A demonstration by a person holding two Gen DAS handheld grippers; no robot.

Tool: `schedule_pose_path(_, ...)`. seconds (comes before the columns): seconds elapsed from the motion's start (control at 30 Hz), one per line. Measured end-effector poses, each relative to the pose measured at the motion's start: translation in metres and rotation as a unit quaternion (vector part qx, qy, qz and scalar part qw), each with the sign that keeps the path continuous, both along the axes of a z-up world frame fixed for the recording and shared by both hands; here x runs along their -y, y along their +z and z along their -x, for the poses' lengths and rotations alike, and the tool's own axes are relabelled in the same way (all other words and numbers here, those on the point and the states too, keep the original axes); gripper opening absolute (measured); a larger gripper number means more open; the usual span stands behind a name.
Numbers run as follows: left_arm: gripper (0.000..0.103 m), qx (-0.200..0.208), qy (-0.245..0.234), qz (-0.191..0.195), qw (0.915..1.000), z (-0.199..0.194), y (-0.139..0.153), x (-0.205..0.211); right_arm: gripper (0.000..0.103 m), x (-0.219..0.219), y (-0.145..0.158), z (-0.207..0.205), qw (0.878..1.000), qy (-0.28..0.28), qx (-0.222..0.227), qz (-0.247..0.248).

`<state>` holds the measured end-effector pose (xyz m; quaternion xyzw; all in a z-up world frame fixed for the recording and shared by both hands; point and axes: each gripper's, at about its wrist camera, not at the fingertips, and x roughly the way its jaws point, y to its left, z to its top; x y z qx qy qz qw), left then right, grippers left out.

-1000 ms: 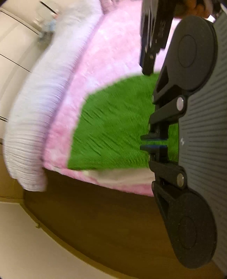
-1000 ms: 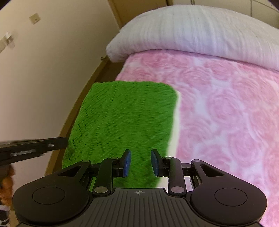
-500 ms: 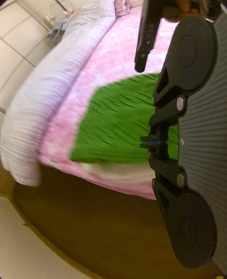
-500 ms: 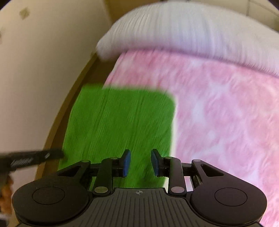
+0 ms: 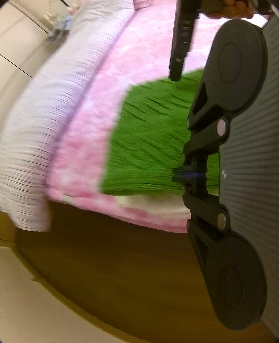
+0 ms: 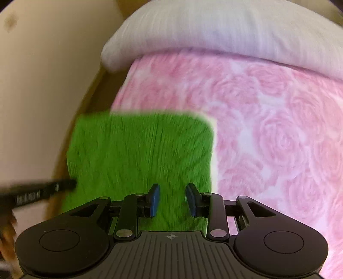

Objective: Fold clothes
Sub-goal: 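Lower the folded end with both grippers and press it flat, then open both grippers and lift them away from the folded vest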

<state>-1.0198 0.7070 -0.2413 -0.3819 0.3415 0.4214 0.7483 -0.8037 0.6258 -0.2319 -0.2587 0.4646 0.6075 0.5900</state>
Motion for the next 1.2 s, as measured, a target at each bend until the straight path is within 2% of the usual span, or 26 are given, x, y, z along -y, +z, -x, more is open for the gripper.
schedule_pose_path(0.1, 0.000, 0.005, -0.004, -0.034, 0.9994, -0.011, 0.010, -0.018, 0.031, -0.018, 0.007, -0.017, 0.999, -0.039, 0.000, -0.037)
schedule_pose_path(0.13, 0.000, 0.004, -0.005, -0.040, 0.9992, -0.015, 0.010, -0.024, 0.031, -0.025, 0.003, -0.017, 0.998, -0.043, -0.002, -0.035)
schedule_pose_path(0.27, 0.000, -0.028, -0.010, -0.021, 0.9993, -0.028, -0.021, -0.042, 0.031, -0.053, -0.017, -0.019, 0.998, -0.059, -0.015, -0.024)
schedule_pose_path(0.3, 0.000, -0.028, -0.005, -0.014, 0.9995, -0.027, -0.029, -0.043, 0.031, -0.054, -0.026, -0.017, 0.998, -0.052, -0.020, -0.013)
schedule_pose_path(0.4, 0.000, -0.015, 0.012, -0.010, 0.9998, -0.021, -0.036, -0.042, 0.032, -0.057, -0.046, -0.007, 1.000, -0.013, 0.006, -0.003)
schedule_pose_path(0.5, 0.000, -0.015, 0.017, -0.015, 0.9996, -0.014, -0.021, -0.037, 0.032, -0.048, -0.032, -0.008, 1.000, -0.004, 0.013, -0.011)
schedule_pose_path(0.57, 0.000, -0.002, 0.020, -0.026, 0.9994, -0.007, -0.003, -0.024, 0.032, -0.038, -0.019, -0.014, 1.000, -0.014, 0.003, -0.020)
schedule_pose_path(0.67, 0.000, 0.014, 0.024, -0.035, 0.9990, 0.002, 0.019, 0.009, 0.032, -0.001, 0.004, -0.022, 0.999, -0.003, -0.016, -0.046)
schedule_pose_path(0.8, 0.000, 0.020, 0.011, -0.016, 0.9996, 0.005, 0.027, 0.068, 0.032, 0.055, 0.012, -0.010, 0.998, 0.045, -0.013, -0.043)
schedule_pose_path(0.9, 0.000, 0.000, 0.003, 0.016, 0.9999, 0.003, 0.012, 0.106, 0.032, 0.091, 0.006, 0.005, 0.996, 0.084, -0.012, -0.023)
schedule_pose_path(0.97, 0.000, -0.005, 0.026, 0.029, 0.9992, 0.005, 0.001, 0.120, 0.032, 0.107, -0.006, 0.015, 0.994, 0.105, -0.014, 0.003)
schedule_pose_path(1.03, 0.000, -0.012, 0.046, 0.039, 0.9981, 0.005, -0.006, 0.131, 0.032, 0.113, -0.021, 0.023, 0.992, 0.127, 0.006, 0.025)
schedule_pose_path(1.07, 0.000, -0.019, 0.051, 0.037, 0.9978, 0.003, -0.002, 0.133, 0.032, 0.112, -0.021, 0.025, 0.990, 0.135, 0.020, 0.030)
schedule_pose_path(1.2, 0.000, -0.059, 0.052, 0.032, 0.9964, -0.007, 0.023, 0.142, 0.032, 0.116, 0.002, 0.021, 0.991, 0.122, 0.005, 0.049)
